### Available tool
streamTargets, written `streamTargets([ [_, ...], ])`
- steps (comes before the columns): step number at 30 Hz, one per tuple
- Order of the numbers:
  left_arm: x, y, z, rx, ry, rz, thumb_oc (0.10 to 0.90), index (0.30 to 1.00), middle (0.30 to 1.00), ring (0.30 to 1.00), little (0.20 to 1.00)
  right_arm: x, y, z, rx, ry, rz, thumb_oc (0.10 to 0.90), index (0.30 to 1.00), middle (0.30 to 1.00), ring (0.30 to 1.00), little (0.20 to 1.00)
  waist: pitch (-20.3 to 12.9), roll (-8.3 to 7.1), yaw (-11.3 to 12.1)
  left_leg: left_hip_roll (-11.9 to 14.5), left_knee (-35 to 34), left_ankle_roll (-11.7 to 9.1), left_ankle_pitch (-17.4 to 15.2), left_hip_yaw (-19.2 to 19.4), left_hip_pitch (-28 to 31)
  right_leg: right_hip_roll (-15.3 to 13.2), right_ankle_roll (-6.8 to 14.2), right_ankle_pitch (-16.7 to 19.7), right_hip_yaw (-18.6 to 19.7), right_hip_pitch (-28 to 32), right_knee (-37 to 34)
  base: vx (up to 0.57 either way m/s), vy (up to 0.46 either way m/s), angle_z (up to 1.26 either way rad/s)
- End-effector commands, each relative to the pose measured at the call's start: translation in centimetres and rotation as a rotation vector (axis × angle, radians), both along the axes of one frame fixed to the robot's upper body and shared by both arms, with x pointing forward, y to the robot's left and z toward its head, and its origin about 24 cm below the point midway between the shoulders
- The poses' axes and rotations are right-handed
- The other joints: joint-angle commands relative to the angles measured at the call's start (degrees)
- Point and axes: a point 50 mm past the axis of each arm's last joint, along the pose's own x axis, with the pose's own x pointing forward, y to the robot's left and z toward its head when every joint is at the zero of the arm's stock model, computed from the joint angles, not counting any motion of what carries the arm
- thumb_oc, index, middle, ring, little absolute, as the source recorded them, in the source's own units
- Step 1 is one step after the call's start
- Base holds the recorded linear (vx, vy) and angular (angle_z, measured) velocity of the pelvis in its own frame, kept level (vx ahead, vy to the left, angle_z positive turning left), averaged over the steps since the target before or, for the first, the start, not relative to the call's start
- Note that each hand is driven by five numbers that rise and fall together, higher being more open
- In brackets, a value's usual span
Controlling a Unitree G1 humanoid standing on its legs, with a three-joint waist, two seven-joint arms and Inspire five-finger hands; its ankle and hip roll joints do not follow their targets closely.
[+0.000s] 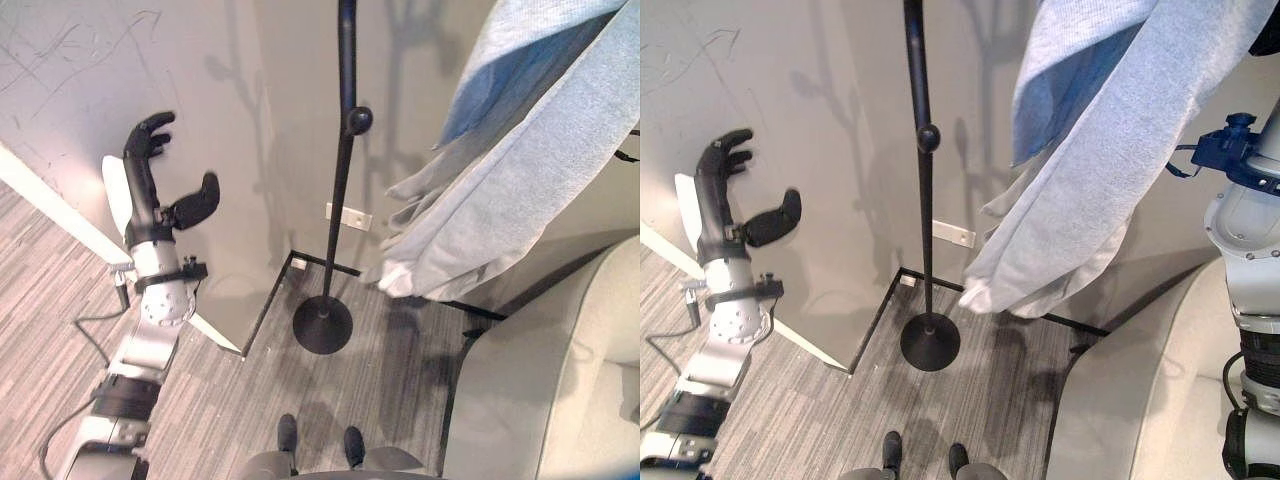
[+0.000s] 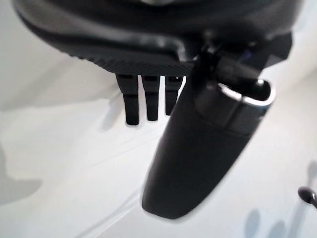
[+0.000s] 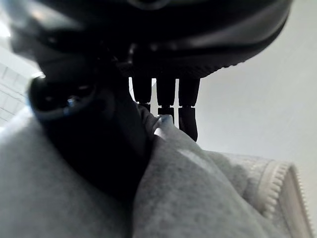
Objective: Hang the clothes on the sofa on the clothes rack.
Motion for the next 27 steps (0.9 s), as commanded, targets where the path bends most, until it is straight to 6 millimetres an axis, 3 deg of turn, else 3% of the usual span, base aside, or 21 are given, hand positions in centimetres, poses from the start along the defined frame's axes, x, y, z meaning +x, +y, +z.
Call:
streamTargets([
  [1,-2.1,1.6,2.7,0.058,-0.150,0.022,0.800,0.900,0.900,0.900,0.900,-2.5,0.1,1.9,-0.049,-0.116,0.021,0.400,0.300,0.300,0.300,0.300,-9.70,-2.85,1.84,3.26,0.10,-1.46,-2.84,0.45,1.07,1.10,2.52,-3.19,-0.16,0.51,1.70,-0.06,-0.029,0.14],
  [4,-3.1,1.2,1.6,0.021,-0.105,-0.022,0.800,0.900,0.900,0.900,0.900,-2.6,1.3,1.2,-0.034,-0.088,0.161,0.400,0.300,0.300,0.300,0.300,-9.09,-2.73,2.53,3.66,0.30,-1.91,-1.79,-0.08,0.23,1.56,2.21,-3.24,-0.66,0.68,1.33,-0.14,-0.052,0.11],
  [5,-3.6,0.4,1.0,0.000,-0.078,-0.091,0.800,0.900,0.900,0.900,0.900,-2.5,2.5,0.6,-0.029,-0.051,0.296,0.400,0.300,0.300,0.300,0.300,-8.48,-2.57,3.14,3.92,0.53,-2.14,-1.28,-0.50,-0.28,1.81,1.97,-3.30,-1.03,0.81,1.17,-0.09,-0.031,0.04],
  [6,-3.7,0.5,0.9,0.000,-0.077,-0.090,0.800,0.900,0.900,0.900,0.900,-2.5,2.5,0.5,-0.029,-0.048,0.299,0.400,0.300,0.300,0.300,0.300,-8.52,-2.60,2.96,3.93,0.50,-2.16,-1.26,-0.60,-0.25,1.84,1.95,-3.29,-1.12,0.89,1.13,-0.13,-0.038,0.01],
  [8,-4.5,-1.5,-0.4,-0.110,-0.010,-0.266,0.800,0.900,0.900,0.900,0.900,-2.2,4.7,-0.6,-0.038,0.039,0.504,0.400,0.300,0.300,0.300,0.300,-7.67,-2.28,3.50,4.28,0.90,-2.37,-0.53,-0.96,-0.95,2.09,1.71,-3.27,-1.60,1.30,0.73,-0.16,-0.025,0.18],
  [10,-4.8,-2.2,-1.3,-0.180,0.033,-0.334,0.800,0.900,0.900,0.900,0.900,-2.2,5.5,-1.0,-0.042,0.065,0.565,0.400,0.300,0.300,0.300,0.300,-7.46,-2.15,3.52,4.32,0.96,-2.40,-0.24,-1.09,-1.11,2.16,1.68,-3.17,-1.80,1.37,0.63,-0.13,-0.010,0.15],
  [11,-5.3,-3.9,-2.4,-0.232,0.105,-0.457,0.800,0.900,0.900,0.900,0.900,-2.0,6.7,-1.4,-0.061,0.105,0.643,0.400,0.300,0.300,0.300,0.300,-7.11,-1.95,3.73,4.39,0.94,-2.47,0.20,-1.31,-1.46,2.21,1.61,-3.07,-2.01,1.42,0.52,-0.08,0.002,0.03],
  [12,-5.3,-3.9,-2.4,-0.233,0.105,-0.457,0.800,0.900,0.900,0.900,0.900,-2.0,6.7,-1.4,-0.062,0.106,0.643,0.400,0.300,0.300,0.300,0.300,-7.14,-1.92,3.67,4.39,0.92,-2.47,0.20,-1.33,-1.47,2.22,1.60,-3.07,-2.03,1.42,0.51,-0.13,0.003,0.07],
  [14,-5.8,-6.8,-3.9,-0.383,0.203,-0.647,0.800,0.900,0.900,0.900,0.900,-1.6,8.5,-2.0,-0.049,0.151,0.776,0.400,0.300,0.300,0.300,0.300,-6.73,-1.59,3.91,4.60,1.00,-2.61,1.07,-1.66,-2.22,2.51,1.40,-2.88,-2.26,1.25,0.50,-0.14,-0.002,0.04],
  [16,-6.3,-8.4,-4.4,-0.447,0.253,-0.751,0.800,0.900,0.900,0.900,0.900,-1.4,9.3,-2.2,-0.035,0.161,0.821,0.400,0.300,0.300,0.300,0.300,-6.68,-1.39,3.98,4.86,0.98,-2.63,1.41,-1.70,-2.41,2.75,1.31,-2.86,-2.37,1.30,0.48,-0.11,-0.007,0.00],
  [20,-6.4,-10.7,-4.9,-0.538,0.311,-0.878,0.800,0.900,0.900,0.900,0.900,-1.3,10.6,-2.4,-0.007,0.159,0.899,0.400,0.300,0.300,0.300,0.300,-6.36,-1.18,4.05,5.15,1.09,-2.64,1.69,-1.95,-2.58,3.15,1.11,-2.82,-2.25,1.28,0.57,-0.07,-0.017,0.03],
  [26,-5.9,-18.0,-6.1,-0.647,0.446,-1.138,0.800,0.900,0.900,0.900,0.900,-1.3,13.2,-3.0,0.082,0.169,1.092,0.400,0.300,0.300,0.300,0.300,-6.03,-1.73,3.40,5.66,1.34,-2.61,1.64,-1.83,-1.95,3.85,0.74,-2.84,-1.72,1.70,0.84,-0.04,-0.023,-0.01],
  [27,-5.9,-18.1,-6.1,-0.647,0.445,-1.139,0.800,0.900,0.900,0.900,0.900,-1.3,13.2,-3.0,0.082,0.169,1.092,0.400,0.300,0.300,0.300,0.300,-6.00,-1.72,3.42,5.67,1.34,-2.61,1.64,-1.82,-1.92,3.85,0.74,-2.83,-1.70,1.72,0.84,0.00,0.000,0.00],
])
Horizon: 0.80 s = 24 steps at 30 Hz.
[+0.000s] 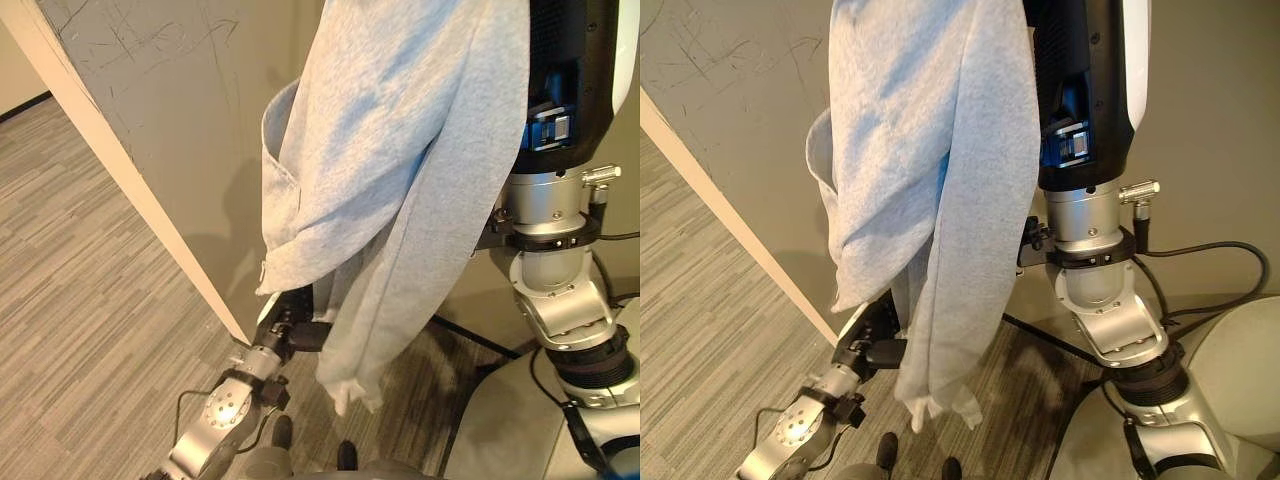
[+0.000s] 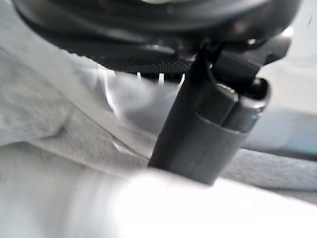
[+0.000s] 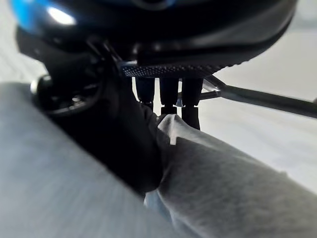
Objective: Hang the clothes on the sofa on the clothes rack.
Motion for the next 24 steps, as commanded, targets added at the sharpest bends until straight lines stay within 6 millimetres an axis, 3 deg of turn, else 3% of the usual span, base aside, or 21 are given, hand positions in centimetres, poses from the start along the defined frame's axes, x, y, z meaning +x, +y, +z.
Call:
streamTargets([
  [1,1.0,-5.1,2.6,-0.153,-0.086,-0.143,0.800,0.900,0.900,0.900,0.900,-1.8,0.9,3.4,0.155,-0.150,0.144,0.400,0.300,0.300,0.300,0.300,-5.83,-2.32,-0.93,3.26,1.10,-1.50,0.92,0.98,-2.81,0.98,1.38,-2.65,0.74,-0.35,0.91,0.00,0.000,0.00],
  [3,1.3,-7.5,2.8,-0.163,-0.073,-0.202,0.800,0.900,0.900,0.900,0.900,-1.8,1.4,3.6,0.174,-0.145,0.171,0.400,0.300,0.300,0.300,0.300,-5.73,-2.35,-1.68,3.39,1.24,-1.53,0.69,1.31,-2.63,0.91,1.35,-2.61,0.95,-0.31,1.03,-0.01,-0.021,-0.06],
  [4,1.5,-8.2,2.9,-0.162,-0.072,-0.211,0.400,0.300,0.300,0.300,0.300,-1.7,1.7,3.4,0.187,-0.133,0.184,0.400,0.300,0.300,0.300,0.300,-5.80,-2.46,-2.00,3.42,1.22,-1.56,0.58,1.45,-2.50,0.90,1.35,-2.57,1.08,-0.31,1.05,0.00,-0.017,-0.05],
  [8,2.1,-9.1,2.9,-0.156,-0.062,-0.187,0.400,0.300,0.300,0.300,0.300,-1.7,1.8,3.1,0.200,-0.116,0.191,0.400,0.300,0.300,0.300,0.300,-6.08,-2.50,-2.65,3.55,1.11,-1.64,0.20,1.89,-1.91,0.90,1.32,-2.54,1.35,-0.07,0.96,0.02,-0.005,-0.05],
  [15,4.1,-7.2,4.5,-0.204,-0.110,0.014,0.400,0.300,0.300,0.300,0.300,-1.6,0.4,2.5,0.238,-0.106,0.119,0.400,0.300,0.300,0.300,0.300,-6.34,-2.60,-2.94,3.60,1.89,-1.88,-0.51,2.23,-1.89,0.58,1.35,-2.53,1.47,0.26,0.77,0.02,-0.005,-0.07],
  [19,5.2,-4.1,6.4,-0.208,-0.224,0.210,0.400,0.300,0.300,0.300,0.300,-1.8,-1.5,2.4,0.285,-0.135,0.045,0.400,0.300,0.300,0.300,0.300,-6.69,-2.68,-2.92,3.39,2.44,-1.90,-1.06,2.48,-1.86,0.26,1.45,-2.52,1.34,0.38,0.82,0.03,0.008,0.00],
  [20,5.2,-4.1,6.4,-0.207,-0.223,0.210,0.400,0.300,0.300,0.300,0.300,-1.8,-1.5,2.4,0.286,-0.135,0.045,0.400,0.300,0.300,0.300,0.300,-6.71,-2.70,-2.91,3.39,2.46,-1.90,-1.08,2.48,-1.86,0.25,1.45,-2.52,1.34,0.40,0.81,0.03,0.015,0.01],
  [21,5.6,-2.0,7.5,-0.192,-0.299,0.311,0.400,0.300,0.300,0.300,0.300,-2.0,-2.4,2.4,0.297,-0.148,0.018,0.400,0.300,0.300,0.300,0.300,-6.89,-2.77,-2.81,3.26,2.66,-1.93,-1.33,2.48,-1.80,0.10,1.50,-2.50,1.38,0.48,0.74,0.00,0.000,0.00],
  [22,5.6,-2.0,7.5,-0.192,-0.299,0.311,0.400,0.300,0.300,0.300,0.300,-2.0,-2.4,2.4,0.297,-0.148,0.018,0.400,0.300,0.300,0.300,0.300,-6.89,-2.78,-2.81,3.26,2.66,-1.93,-1.34,2.48,-1.80,0.10,1.50,-2.50,1.38,0.48,0.74,0.04,0.013,0.01],
  [24,5.9,1.4,9.4,-0.105,-0.453,0.480,0.400,0.300,0.300,0.300,0.300,-2.2,-4.0,2.5,0.309,-0.154,-0.010,0.400,0.300,0.300,0.300,0.300,-7.25,-2.82,-2.71,3.17,2.63,-2.01,-1.64,2.54,-1.66,-0.03,1.59,-2.56,1.26,0.54,0.67,0.05,0.018,0.01],
])
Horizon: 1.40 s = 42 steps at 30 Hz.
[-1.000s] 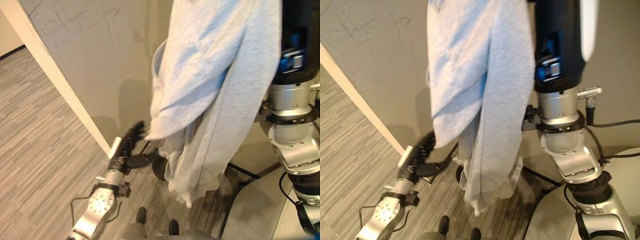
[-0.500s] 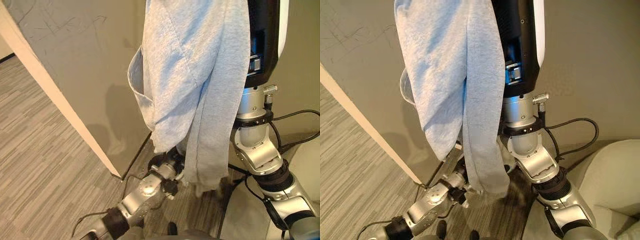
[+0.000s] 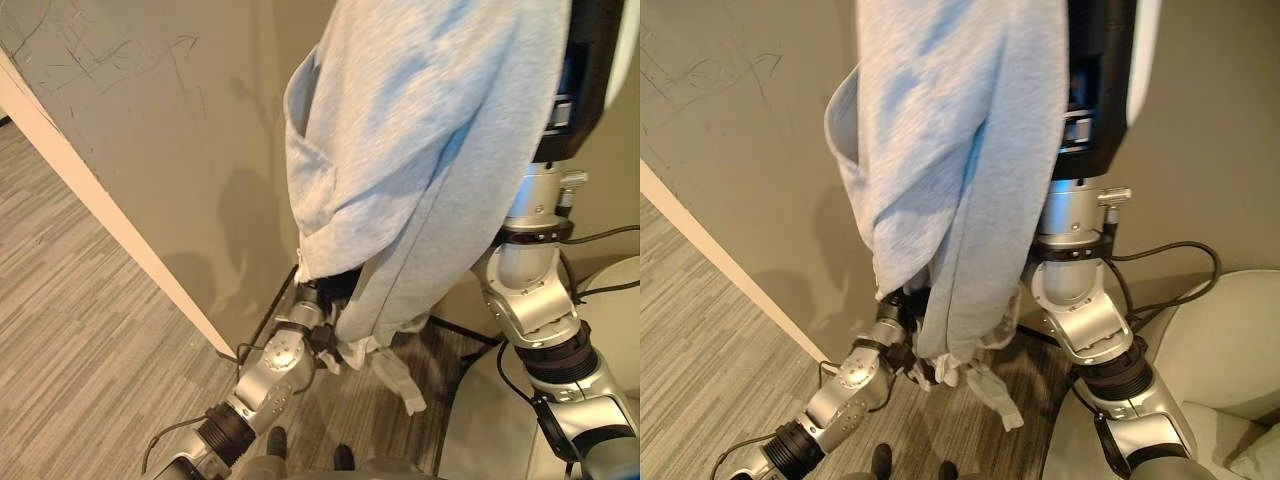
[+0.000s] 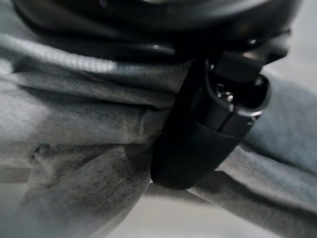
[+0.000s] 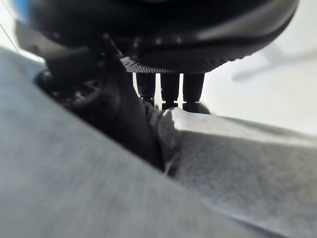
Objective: Hang the clothes on the sofa on the clothes rack.
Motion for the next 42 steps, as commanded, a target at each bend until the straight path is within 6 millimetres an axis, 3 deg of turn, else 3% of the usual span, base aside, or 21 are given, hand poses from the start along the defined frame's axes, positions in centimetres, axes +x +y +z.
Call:
streamTargets([
  [1,0.1,3.0,7.2,0.047,-0.440,0.210,0.400,0.300,0.300,0.300,0.300,-2.6,-2.9,2.2,0.091,-0.178,0.017,0.400,0.300,0.300,0.300,0.300,-7.21,-2.27,0.67,2.91,2.58,-2.01,-1.37,0.85,-2.48,-0.05,1.65,-2.64,-0.25,0.12,0.66,0.05,0.016,0.01],
  [2,0.0,3.0,7.2,0.048,-0.440,0.211,0.400,0.300,0.300,0.300,0.300,-2.6,-2.9,2.2,0.091,-0.178,0.018,0.400,0.300,0.300,0.300,0.300,-7.22,-2.30,0.66,2.90,2.56,-2.00,-1.37,0.85,-2.44,-0.06,1.65,-2.66,-0.26,0.14,0.67,0.05,0.022,0.02],
  [3,0.0,5.7,9.7,0.132,-0.571,0.372,0.400,0.300,0.300,0.300,0.300,-2.8,-3.8,1.9,0.104,-0.161,0.038,0.400,0.300,0.300,0.300,0.300,-7.59,-2.23,0.73,2.78,2.40,-2.09,-1.56,1.01,-2.29,-0.22,1.72,-2.68,-0.21,0.16,0.65,0.05,0.025,0.00],
  [4,0.0,7.0,11.1,0.221,-0.651,0.465,0.400,0.300,0.300,0.300,0.300,-2.8,-4.3,1.8,0.099,-0.150,0.048,0.400,0.300,0.300,0.300,0.300,-7.84,-2.20,0.70,2.70,2.30,-2.14,-1.67,1.10,-2.18,-0.30,1.78,-2.70,-0.12,0.11,0.66,0.07,0.036,-0.01],
  [5,-0.1,8.1,12.6,0.295,-0.733,0.546,0.400,0.300,0.300,0.300,0.300,-2.9,-4.6,1.7,0.089,-0.139,0.066,0.400,0.300,0.300,0.300,0.300,-8.14,-2.20,0.65,2.65,2.20,-2.21,-1.80,1.18,-2.07,-0.36,1.82,-2.74,-0.01,0.11,0.67,0.04,0.021,-0.04],
  [6,-0.1,8.0,12.6,0.297,-0.734,0.547,0.400,0.300,0.300,0.300,0.300,-2.9,-4.7,1.7,0.088,-0.139,0.069,0.400,0.300,0.300,0.300,0.300,-8.11,-2.24,0.67,2.64,2.20,-2.21,-1.81,1.20,-2.05,-0.37,1.83,-2.76,0.01,0.13,0.68,0.05,0.030,-0.04],
  [8,-0.7,10.2,16.6,0.447,-0.954,0.739,0.400,0.300,0.300,0.300,0.300,-2.8,-6.0,1.2,0.104,-0.097,0.080,0.400,0.300,0.300,0.300,0.300,-8.80,-1.97,0.16,2.52,1.93,-2.31,-2.24,1.82,-1.61,-0.63,2.06,-2.72,0.14,-0.02,0.83,0.06,0.036,-0.01],
  [11,-2.3,11.1,20.1,0.494,-1.162,0.858,0.400,0.300,0.300,0.300,0.300,-3.0,-7.2,0.4,0.111,-0.062,0.069,0.400,0.300,0.300,0.300,0.300,-9.33,-1.92,-0.19,2.36,2.18,-2.25,-2.86,2.24,-1.33,-1.04,2.33,-2.82,0.37,0.03,0.88,0.05,0.019,-0.02],
  [13,-2.6,11.2,20.9,0.514,-1.207,0.890,0.400,0.300,0.300,0.300,0.300,-3.0,-7.5,0.3,0.106,-0.054,0.073,0.400,0.300,0.300,0.300,0.300,-9.45,-2.05,-0.17,2.30,2.44,-2.22,-3.13,2.34,-1.33,-1.20,2.45,-2.83,0.44,0.00,0.91,0.04,0.009,-0.02],
  [16,-3.2,11.2,23.8,0.604,-1.377,0.974,0.400,0.300,0.300,0.300,0.300,-3.0,-7.7,0.4,0.050,-0.043,0.067,0.400,0.300,0.300,0.300,0.300,-10.03,-2.08,-0.82,2.06,3.43,-2.05,-3.99,2.95,-1.49,-1.69,2.84,-3.02,0.64,-0.07,1.15,0.04,0.014,-0.05],
  [19,-2.2,10.9,24.7,0.637,-1.393,0.974,0.400,0.300,0.300,0.300,0.300,-2.5,-7.9,0.8,0.019,-0.037,0.030,0.400,0.300,0.300,0.300,0.300,-10.41,-2.08,-1.09,1.82,4.00,-1.87,-4.48,3.14,-1.66,-2.01,3.06,-3.13,0.78,-0.10,1.27,0.05,0.029,-0.09],
  [20,-0.3,10.7,25.1,0.697,-1.344,0.944,0.400,0.300,0.300,0.300,0.300,-1.3,-8.1,1.5,-0.007,-0.021,-0.022,0.400,0.300,0.300,0.300,0.300,-10.86,-1.95,-1.44,1.66,4.25,-1.75,-4.75,3.40,-1.57,-2.26,3.29,-3.25,0.83,-0.03,1.43,0.03,0.027,-0.05],
  [21,-0.2,10.7,25.2,0.695,-1.348,0.945,0.400,0.300,0.300,0.300,0.300,-1.2,-8.1,1.6,-0.007,-0.026,-0.023,0.400,0.300,0.300,0.300,0.300,-10.68,-1.97,-1.44,1.65,4.28,-1.73,-4.78,3.41,-1.62,-2.27,3.30,-3.27,0.84,-0.07,1.43,0.04,0.050,-0.03],
  [22,1.9,10.6,25.3,0.750,-1.278,0.917,0.400,0.300,0.300,0.300,0.300,0.3,-8.3,2.2,-0.024,0.000,-0.085,0.400,0.300,0.300,0.300,0.300,-10.92,-1.86,-1.69,1.49,4.19,-1.53,-4.90,3.60,-1.43,-2.48,3.52,-3.29,0.85,-0.04,1.55,0.00,0.000,0.00],
  [23,2.0,10.7,25.4,0.748,-1.281,0.920,0.400,0.300,0.300,0.300,0.300,0.4,-8.2,2.4,-0.023,-0.004,-0.085,0.400,0.300,0.300,0.300,0.300,-10.74,-1.85,-1.73,1.48,4.16,-1.52,-4.90,3.63,-1.43,-2.49,3.53,-3.30,0.87,-0.07,1.56,0.04,0.054,-0.01],
  [24,3.7,10.6,25.8,0.871,-1.253,0.891,0.400,0.300,0.300,0.300,0.300,1.9,-8.3,3.2,-0.085,0.026,-0.157,0.400,0.300,0.300,0.300,0.300,-11.13,-1.58,-1.97,1.44,3.79,-1.28,-5.02,3.82,-1.05,-2.75,3.83,-3.30,1.04,-0.12,1.66,0.03,0.031,-0.01],
  [25,3.8,10.6,26.0,0.870,-1.257,0.894,0.400,0.300,0.300,0.300,0.300,2.0,-8.2,3.4,-0.084,0.021,-0.157,0.400,0.300,0.300,0.300,0.300,-10.92,-1.59,-2.00,1.43,3.75,-1.27,-5.01,3.85,-1.04,-2.76,3.84,-3.31,1.07,-0.15,1.67,0.05,0.068,-0.04],
  [26,5.4,10.6,26.3,0.935,-1.203,0.886,0.400,0.300,0.300,0.300,0.300,3.8,-8.2,4.5,-0.119,0.043,-0.238,0.400,0.300,0.300,0.300,0.300,-11.02,-1.38,-2.07,1.28,3.22,-1.00,-5.05,3.93,-0.65,-3.01,4.06,-3.38,1.24,-0.30,1.92,0.02,0.039,-0.10],
  [29,7.0,11.3,27.0,0.994,-1.125,0.913,0.400,0.300,0.300,0.300,0.300,5.5,-7.9,5.9,-0.140,0.060,-0.312,0.400,0.300,0.300,0.300,0.300,-11.07,-0.89,-2.26,1.08,2.34,-0.77,-5.71,4.23,0.35,-3.28,4.37,-3.88,1.67,-0.18,2.09,0.07,0.055,-0.09],
  [35,8.4,13.4,27.8,1.015,-1.010,0.980,0.400,0.300,0.300,0.300,0.300,7.8,-7.6,7.5,-0.142,0.094,-0.384,0.400,0.300,0.300,0.300,0.300,-10.83,-0.35,-2.17,0.95,1.33,-0.53,-5.85,5.09,1.65,-3.65,4.75,-4.10,2.40,-0.36,2.82,0.06,0.035,-0.12],
  [42,8.2,17.1,27.7,1.094,-0.921,1.116,0.400,0.300,0.300,0.300,0.300,8.9,-8.1,7.7,-0.169,0.132,-0.464,0.400,0.300,0.300,0.300,0.300,-10.86,-0.23,-1.55,0.66,1.34,-0.14,-6.65,5.58,2.28,-3.84,5.20,-4.39,2.89,-0.48,3.30,0.06,0.025,-0.07],
])
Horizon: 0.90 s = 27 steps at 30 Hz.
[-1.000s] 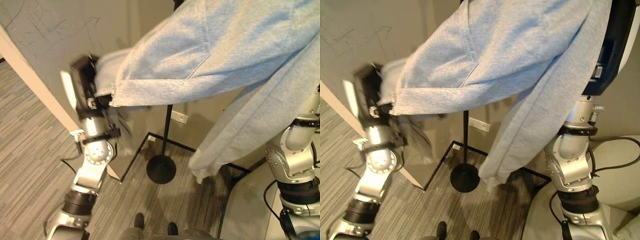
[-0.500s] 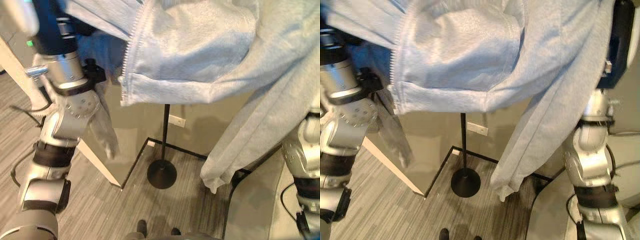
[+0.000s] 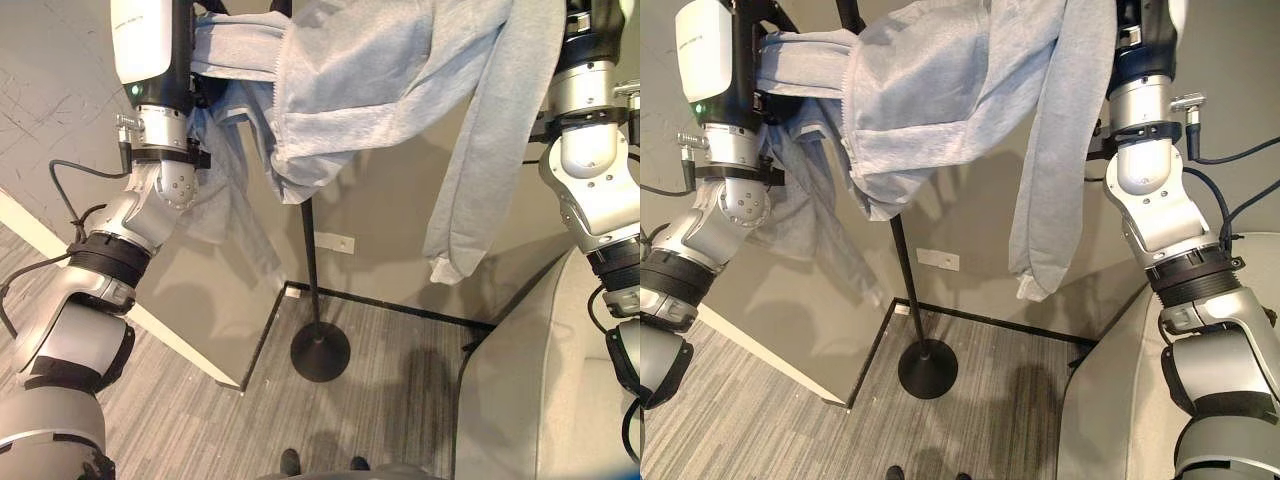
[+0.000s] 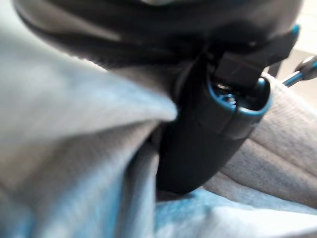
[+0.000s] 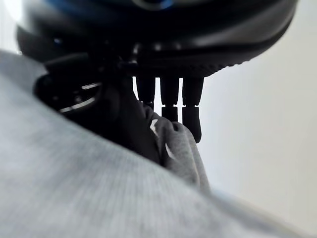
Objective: Hang the clothes on the sofa on the clothes rack.
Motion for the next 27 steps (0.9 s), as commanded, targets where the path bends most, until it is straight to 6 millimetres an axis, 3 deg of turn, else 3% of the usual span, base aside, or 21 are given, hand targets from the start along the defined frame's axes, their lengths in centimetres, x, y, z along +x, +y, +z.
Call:
streamTargets([
  [1,-1.7,5.7,6.6,-0.119,-0.225,0.209,0.400,0.300,0.300,0.300,0.300,-1.0,-1.6,4.2,0.052,-0.173,-0.086,0.400,0.300,0.300,0.300,0.300,-6.56,-3.49,2.05,0.96,1.57,-0.38,-5.98,1.48,2.61,-2.92,5.24,-4.48,-1.06,1.69,3.03,0.04,0.008,0.00],
  [5,-1.2,6.8,5.6,-0.144,-0.167,0.247,0.400,0.300,0.300,0.300,0.300,-0.2,-2.0,3.9,0.037,-0.134,-0.125,0.400,0.300,0.300,0.300,0.300,-6.62,-3.59,2.22,0.92,1.20,-0.35,-5.97,1.28,2.97,-3.03,5.33,-4.40,-1.38,1.92,2.66,0.04,0.010,0.00],
  [7,-0.6,7.8,3.4,-0.125,-0.064,0.285,0.400,0.300,0.300,0.300,0.300,0.8,-2.6,2.9,0.036,-0.068,-0.153,0.400,0.300,0.300,0.300,0.300,-6.54,-3.72,2.46,0.89,1.01,-0.35,-5.90,1.03,2.99,-3.12,5.41,-4.20,-1.69,1.99,2.36,0.00,0.000,0.00],
  [8,-0.6,7.8,3.4,-0.126,-0.063,0.284,0.400,0.300,0.300,0.300,0.300,0.8,-2.6,2.9,0.036,-0.068,-0.153,0.400,0.300,0.300,0.300,0.300,-6.57,-3.71,2.44,0.88,1.00,-0.35,-5.90,1.02,2.98,-3.12,5.41,-4.20,-1.71,2.00,2.34,0.02,0.009,0.04],
  [10,0.1,8.3,0.6,-0.138,0.048,0.300,0.400,0.300,0.300,0.300,0.300,1.9,-2.9,1.0,0.045,0.025,-0.169,0.400,0.300,0.300,0.300,0.300,-6.31,-3.91,2.78,0.82,0.89,-0.32,-5.81,0.73,2.93,-3.18,5.45,-3.97,-1.98,1.98,2.06,0.02,0.009,0.06],
  [11,0.1,8.3,0.6,-0.138,0.049,0.300,0.400,0.300,0.300,0.300,0.300,1.9,-2.9,1.0,0.045,0.025,-0.169,0.400,0.300,0.300,0.300,0.300,-6.35,-3.90,2.76,0.81,0.88,-0.32,-5.82,0.72,2.93,-3.18,5.45,-3.96,-1.99,1.99,2.04,0.01,0.009,0.09],
  [12,0.4,8.0,-1.5,-0.157,0.117,0.288,0.400,0.300,0.300,0.300,0.300,2.5,-2.7,-0.6,0.051,0.081,-0.161,0.400,0.300,0.300,0.300,0.300,-6.00,-4.10,3.02,0.82,0.81,-0.29,-5.70,0.56,2.68,-3.23,5.51,-3.79,-2.21,1.82,1.82,0.00,0.004,0.09],
  [14,0.5,7.9,-2.6,-0.169,0.148,0.279,0.400,0.300,0.300,0.300,0.300,2.7,-2.5,-1.4,0.050,0.107,-0.154,0.400,0.300,0.300,0.300,0.300,-5.87,-4.11,3.09,0.81,0.77,-0.28,-5.64,0.43,2.48,-3.25,5.52,-3.72,-2.30,1.63,1.76,-0.01,0.011,0.06],
  [15,0.7,7.1,-4.9,-0.200,0.203,0.246,0.400,0.300,0.300,0.300,0.300,3.0,-1.8,-3.5,0.052,0.161,-0.128,0.400,0.300,0.300,0.300,0.300,-5.33,-4.28,3.33,0.79,0.67,-0.21,-5.50,0.21,2.00,-3.27,5.50,-3.63,-2.51,1.22,1.63,0.00,0.000,0.00],
  [16,0.7,7.1,-5.0,-0.200,0.204,0.246,0.400,0.300,0.300,0.300,0.300,3.0,-1.8,-3.6,0.052,0.162,-0.129,0.400,0.300,0.300,0.300,0.300,-5.46,-4.29,3.32,0.78,0.67,-0.21,-5.49,0.18,1.95,-3.27,5.50,-3.63,-2.53,1.19,1.62,-0.03,0.012,0.01],
  [17,0.6,6.1,-7.4,-0.239,0.256,0.204,0.400,0.300,0.300,0.300,0.300,3.0,-1.5,-5.8,0.075,0.212,-0.107,0.400,0.300,0.300,0.300,0.300,-4.92,-4.46,3.50,0.77,0.57,-0.08,-5.38,-0.09,1.42,-3.29,5.42,-3.57,-2.66,0.75,1.50,-0.02,0.006,0.06],
  [20,0.4,3.0,-10.3,-0.364,0.286,0.088,0.400,0.300,0.300,0.300,0.300,2.9,-0.7,-9.8,0.136,0.299,-0.078,0.400,0.300,0.300,0.300,0.300,-3.81,-4.75,3.88,0.62,0.50,0.13,-5.28,-0.58,0.65,-3.32,5.35,-3.45,-3.03,0.22,1.32,-0.04,0.008,0.09],
  [23,-0.1,-0.3,-12.5,-0.480,0.310,-0.040,0.400,0.300,0.300,0.300,0.300,2.6,0.9,-12.9,0.212,0.361,-0.021,0.400,0.300,0.300,0.300,0.300,-3.04,-4.91,3.91,0.43,0.39,0.38,-5.27,-0.82,-0.14,-3.33,5.22,-3.29,-2.98,-0.42,1.09,-0.04,0.009,0.05],
  [26,-0.8,-3.9,-13.1,-0.623,0.303,-0.192,0.400,0.300,0.300,0.300,0.300,1.9,2.8,-15.1,0.312,0.397,0.048,0.400,0.300,0.300,0.300,0.300,-2.57,-4.92,3.92,0.31,0.27,0.67,-5.30,-0.95,-0.56,-3.34,4.97,-3.19,-2.89,-0.87,0.98,-0.03,0.005,0.00],
  [27,-0.8,-3.9,-13.1,-0.623,0.303,-0.192,0.400,0.300,0.300,0.300,0.300,1.9,2.8,-15.1,0.312,0.397,0.048,0.400,0.300,0.300,0.300,0.300,-2.59,-4.93,3.93,0.31,0.27,0.67,-5.31,-0.95,-0.57,-3.35,4.97,-3.19,-2.89,-0.88,0.98,-0.01,0.013,0.03],
])
